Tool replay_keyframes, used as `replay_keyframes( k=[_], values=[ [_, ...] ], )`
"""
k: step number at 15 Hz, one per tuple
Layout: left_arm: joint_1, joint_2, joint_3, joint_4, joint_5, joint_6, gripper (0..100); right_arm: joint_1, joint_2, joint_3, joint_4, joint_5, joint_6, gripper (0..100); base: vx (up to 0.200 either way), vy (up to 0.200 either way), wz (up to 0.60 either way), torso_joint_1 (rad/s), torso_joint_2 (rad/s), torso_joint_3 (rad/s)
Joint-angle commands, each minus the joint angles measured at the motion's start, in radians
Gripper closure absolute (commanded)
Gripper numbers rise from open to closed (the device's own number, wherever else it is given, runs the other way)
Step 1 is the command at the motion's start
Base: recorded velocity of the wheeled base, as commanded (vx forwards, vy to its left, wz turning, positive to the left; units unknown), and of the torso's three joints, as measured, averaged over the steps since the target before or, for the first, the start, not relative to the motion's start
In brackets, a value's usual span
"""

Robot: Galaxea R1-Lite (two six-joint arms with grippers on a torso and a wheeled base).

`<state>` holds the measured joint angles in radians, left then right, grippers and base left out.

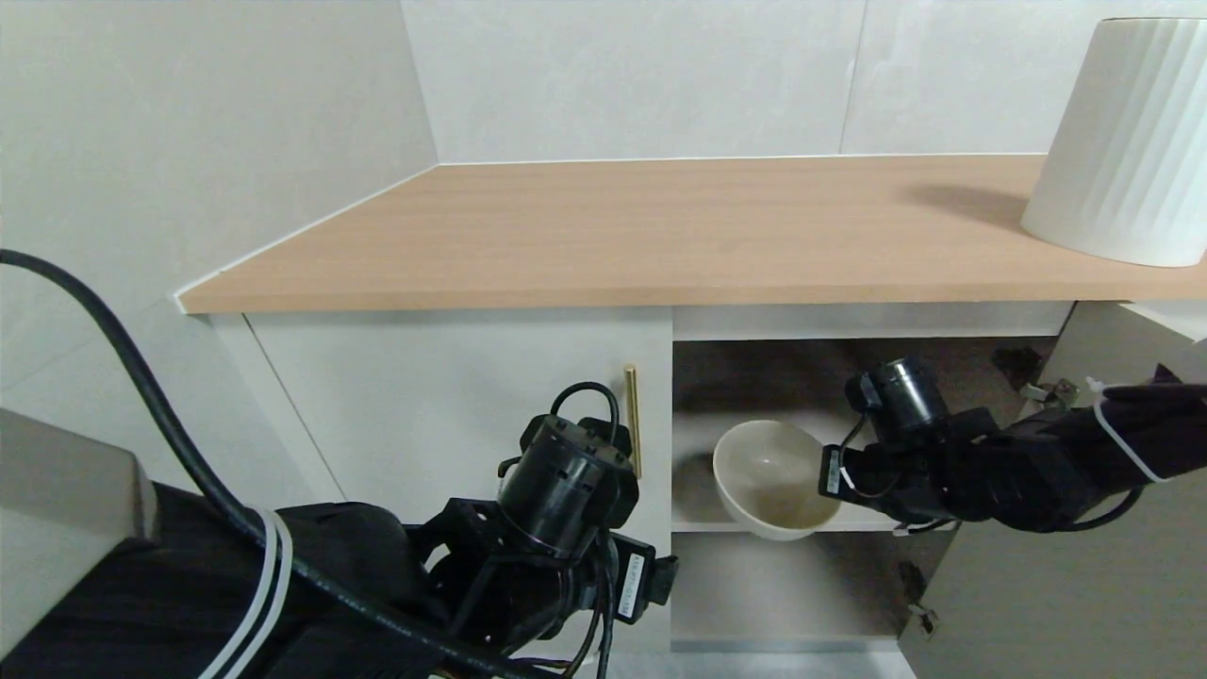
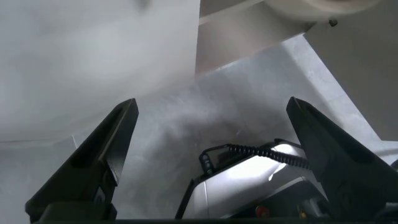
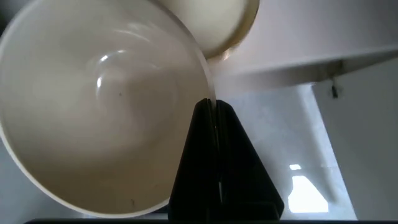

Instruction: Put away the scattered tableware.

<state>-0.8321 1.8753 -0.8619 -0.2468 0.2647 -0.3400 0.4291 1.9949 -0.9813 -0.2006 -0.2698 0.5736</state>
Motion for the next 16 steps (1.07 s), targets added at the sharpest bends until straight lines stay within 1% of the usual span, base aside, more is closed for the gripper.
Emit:
replay_keyframes(
  k=[1,7,12,16],
  values=[
    [0.001,-0.004,0.000,0.000,0.001,-0.001,0,-0.040,0.085,-0.056,-0.002,-0.023,0.011,100,0.000,0.000,0.00,0.000,0.00,0.000],
    [0.004,-0.004,0.000,0.000,0.001,-0.001,0,-0.089,0.140,-0.119,-0.025,-0.058,0.012,100,0.000,0.000,0.00,0.000,0.00,0.000],
    [0.005,-0.004,-0.002,0.000,0.001,-0.001,0,-0.099,0.194,-0.174,-0.042,-0.080,0.012,100,0.000,0.000,0.00,0.000,0.00,0.000],
    [0.005,-0.004,-0.002,0.000,0.001,0.001,0,-0.101,0.216,-0.188,-0.046,-0.080,0.011,100,0.000,0.000,0.00,0.000,0.00,0.000]
  ],
)
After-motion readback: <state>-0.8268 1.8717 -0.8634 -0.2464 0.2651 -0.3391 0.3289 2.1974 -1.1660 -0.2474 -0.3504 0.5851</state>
